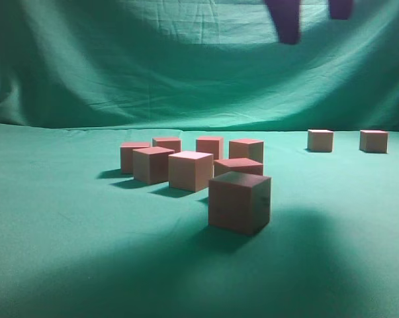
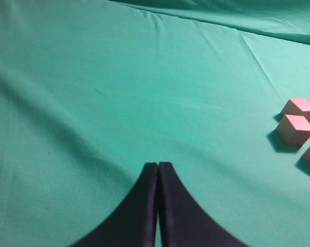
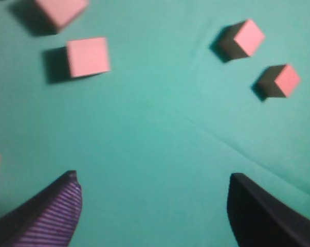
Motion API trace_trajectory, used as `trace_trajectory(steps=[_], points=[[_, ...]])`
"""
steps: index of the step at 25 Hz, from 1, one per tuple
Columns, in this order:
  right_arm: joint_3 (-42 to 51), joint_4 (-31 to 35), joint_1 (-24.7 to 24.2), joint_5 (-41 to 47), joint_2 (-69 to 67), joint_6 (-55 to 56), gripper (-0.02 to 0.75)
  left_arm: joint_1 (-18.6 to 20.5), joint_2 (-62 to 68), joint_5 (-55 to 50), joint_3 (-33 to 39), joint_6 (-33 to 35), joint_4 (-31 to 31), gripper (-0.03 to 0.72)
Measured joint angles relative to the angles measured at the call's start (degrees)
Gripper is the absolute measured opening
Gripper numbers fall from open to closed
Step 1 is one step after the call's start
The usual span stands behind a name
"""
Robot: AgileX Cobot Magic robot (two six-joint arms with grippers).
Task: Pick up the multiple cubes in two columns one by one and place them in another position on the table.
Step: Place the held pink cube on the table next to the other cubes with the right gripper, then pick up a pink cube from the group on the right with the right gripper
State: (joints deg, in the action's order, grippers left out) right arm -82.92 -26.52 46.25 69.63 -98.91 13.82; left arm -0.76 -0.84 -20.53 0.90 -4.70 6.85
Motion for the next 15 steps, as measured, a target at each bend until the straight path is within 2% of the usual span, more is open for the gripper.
trace_trajectory(steps=[4,10,12,15], points=[[-0.72,2.61,-10.35,-2.83,0.25,0.65,0.534,0.0,0.0,0.0,0.0,0.0,0.0,0.0],[-0.72,17.0,-24.25,-13.88,-2.34,-0.38,0.534,0.0,0.0,0.0,0.0,0.0,0.0,0.0],[-0.81,20.19,-27.4,-17.33,-4.34,-1.58,0.534,0.0,0.0,0.0,0.0,0.0,0.0,0.0],[-2.34,21.86,-29.34,-21.42,-7.63,-3.22,0.534,0.0,0.0,0.0,0.0,0.0,0.0,0.0]])
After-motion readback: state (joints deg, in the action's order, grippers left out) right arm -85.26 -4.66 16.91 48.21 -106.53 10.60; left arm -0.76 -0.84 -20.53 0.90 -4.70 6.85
